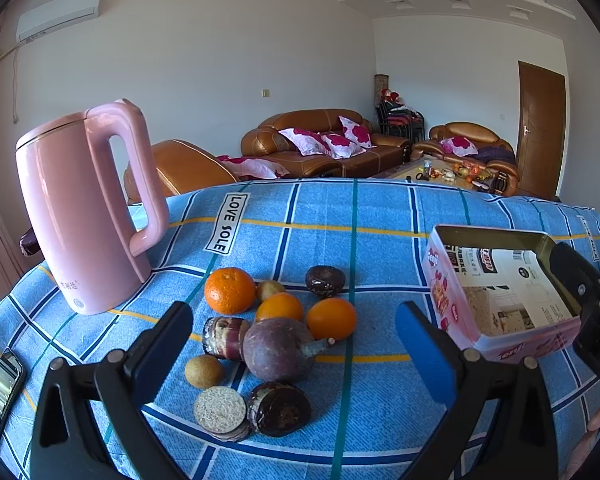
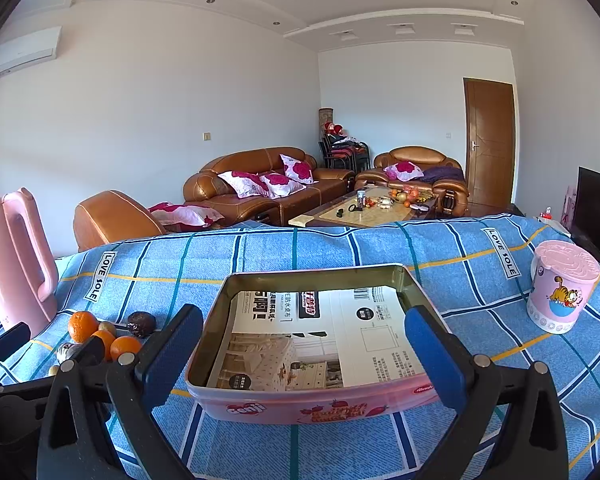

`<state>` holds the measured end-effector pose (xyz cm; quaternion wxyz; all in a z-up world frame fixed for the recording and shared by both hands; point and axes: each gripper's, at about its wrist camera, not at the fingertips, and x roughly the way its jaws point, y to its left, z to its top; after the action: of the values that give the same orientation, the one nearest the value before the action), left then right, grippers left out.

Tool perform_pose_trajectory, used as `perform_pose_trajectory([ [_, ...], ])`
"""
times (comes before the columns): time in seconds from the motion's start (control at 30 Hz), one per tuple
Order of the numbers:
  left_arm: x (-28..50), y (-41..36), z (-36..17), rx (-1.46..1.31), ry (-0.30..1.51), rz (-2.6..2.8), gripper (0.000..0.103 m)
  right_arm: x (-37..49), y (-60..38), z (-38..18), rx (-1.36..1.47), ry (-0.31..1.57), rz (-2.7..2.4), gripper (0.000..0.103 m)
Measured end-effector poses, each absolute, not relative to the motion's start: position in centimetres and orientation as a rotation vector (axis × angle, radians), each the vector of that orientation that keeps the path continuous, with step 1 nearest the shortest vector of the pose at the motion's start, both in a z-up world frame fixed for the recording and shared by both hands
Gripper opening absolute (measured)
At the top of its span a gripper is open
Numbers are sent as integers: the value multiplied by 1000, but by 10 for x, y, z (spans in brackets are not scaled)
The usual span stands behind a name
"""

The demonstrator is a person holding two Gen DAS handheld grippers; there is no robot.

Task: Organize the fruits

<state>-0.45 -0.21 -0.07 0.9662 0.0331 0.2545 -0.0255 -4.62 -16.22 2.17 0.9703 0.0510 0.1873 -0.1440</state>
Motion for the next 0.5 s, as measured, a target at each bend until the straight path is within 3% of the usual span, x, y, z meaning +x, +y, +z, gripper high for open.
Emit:
perform_pose_trajectory([
  [0.5, -4, -2, -1, 66, 516, -51, 103, -47, -162, 22, 103, 377, -289, 102],
])
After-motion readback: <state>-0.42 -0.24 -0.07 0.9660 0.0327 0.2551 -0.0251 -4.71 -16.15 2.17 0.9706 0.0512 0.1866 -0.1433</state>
